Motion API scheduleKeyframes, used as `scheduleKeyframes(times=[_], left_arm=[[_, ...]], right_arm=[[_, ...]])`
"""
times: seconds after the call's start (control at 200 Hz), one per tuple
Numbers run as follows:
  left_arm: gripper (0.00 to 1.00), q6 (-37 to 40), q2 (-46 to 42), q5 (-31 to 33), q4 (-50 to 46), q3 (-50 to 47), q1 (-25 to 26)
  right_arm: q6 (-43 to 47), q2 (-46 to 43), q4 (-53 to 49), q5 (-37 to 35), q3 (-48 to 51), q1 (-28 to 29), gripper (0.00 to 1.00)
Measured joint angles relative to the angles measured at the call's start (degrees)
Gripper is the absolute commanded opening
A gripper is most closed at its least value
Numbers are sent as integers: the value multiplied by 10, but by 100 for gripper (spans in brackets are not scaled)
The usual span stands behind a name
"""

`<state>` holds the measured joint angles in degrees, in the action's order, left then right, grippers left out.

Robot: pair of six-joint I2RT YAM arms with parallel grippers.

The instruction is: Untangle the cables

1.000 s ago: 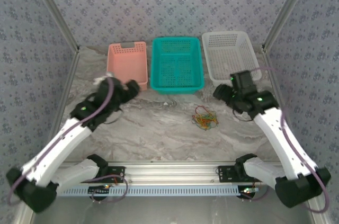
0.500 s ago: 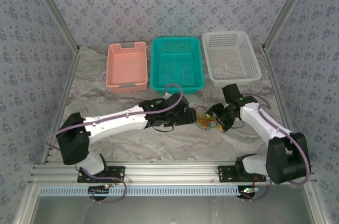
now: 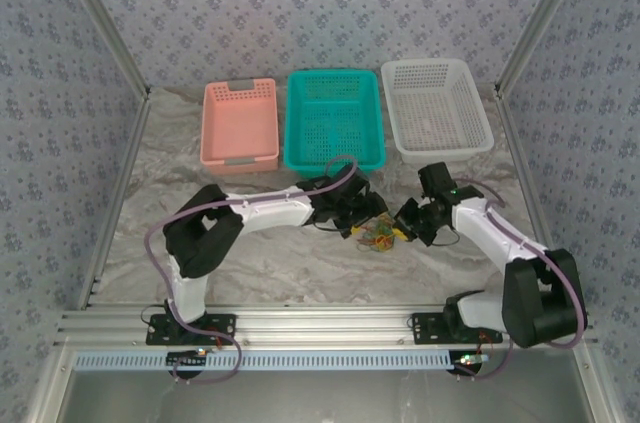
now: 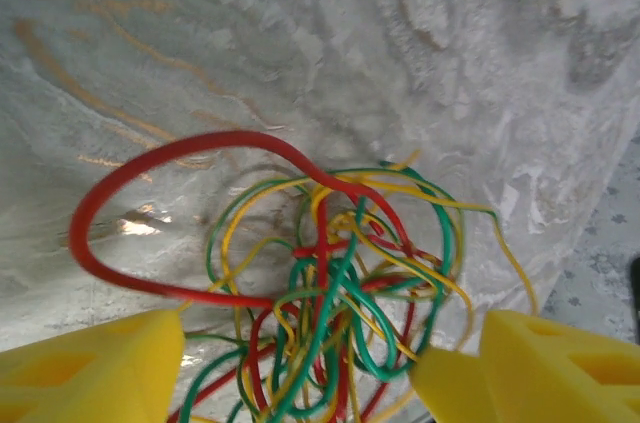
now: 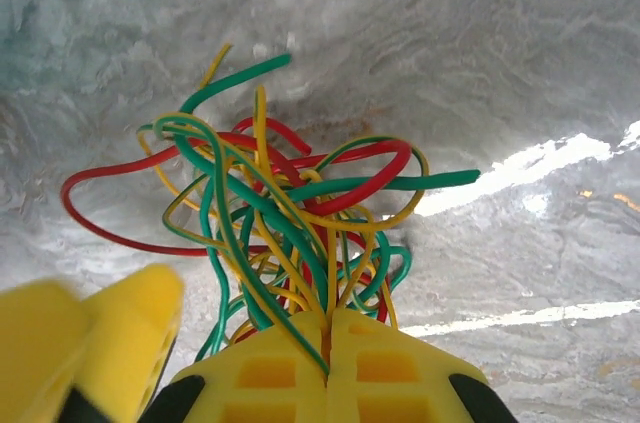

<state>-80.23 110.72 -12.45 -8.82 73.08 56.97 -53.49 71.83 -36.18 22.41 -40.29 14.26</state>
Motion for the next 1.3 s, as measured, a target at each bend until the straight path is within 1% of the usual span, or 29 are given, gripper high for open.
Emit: scheduleKeyframes(times=[0.125, 0.205, 0.29, 0.435, 0.55, 0.61, 0.7, 0.775, 0.814, 0.874, 0.889, 0.924, 1.059, 1.124, 1.199, 1.299], left_arm=[[73, -2, 2, 7, -49, 2, 9], [73, 2, 1, 24, -81, 1, 12], [73, 3, -14, 43, -92, -20, 9], [73, 3, -55, 65, -85, -78, -4], [67, 19, -71, 69, -44, -106, -16], [63, 28, -70, 69, -26, -106, -20], [53, 43, -68, 65, 2, -104, -22], [43, 53, -57, 61, 22, -101, -22], [32, 60, -50, 59, 29, -98, -22], [15, 67, -37, 58, 38, -96, -22], [9, 73, -35, 57, 40, -95, -22], [0, 76, -29, 58, 42, -94, -22], [0, 94, -31, 77, 23, -93, -22], [0, 101, -50, 96, 2, -101, -23], [0, 106, -98, 110, -17, -128, -34], [0, 111, -186, 127, -49, -173, -66]], right_arm=[[7, -23, 0, 16, 13, 0, 0], [15, -27, 0, 24, 15, 0, 0], [21, -33, 0, 32, 17, 0, 0], [30, -41, 0, 50, 18, 0, 0], [41, -41, 0, 73, 18, 0, 0], [49, -37, -3, 84, 16, 0, 0], [59, -26, -10, 100, 12, -4, 0], [68, -16, -17, 110, 7, -10, 0], [71, -12, -19, 115, 6, -14, 0], [76, -9, -23, 120, 3, -19, 0], [77, -9, -24, 121, 3, -20, 0], [80, -8, -26, 123, 1, -23, 0], [102, 2, -49, 124, -23, -37, 0], [117, 9, -63, 122, -39, -44, 0], [133, 15, -76, 119, -57, -55, 0], [152, 23, -94, 114, -79, -64, 0]])
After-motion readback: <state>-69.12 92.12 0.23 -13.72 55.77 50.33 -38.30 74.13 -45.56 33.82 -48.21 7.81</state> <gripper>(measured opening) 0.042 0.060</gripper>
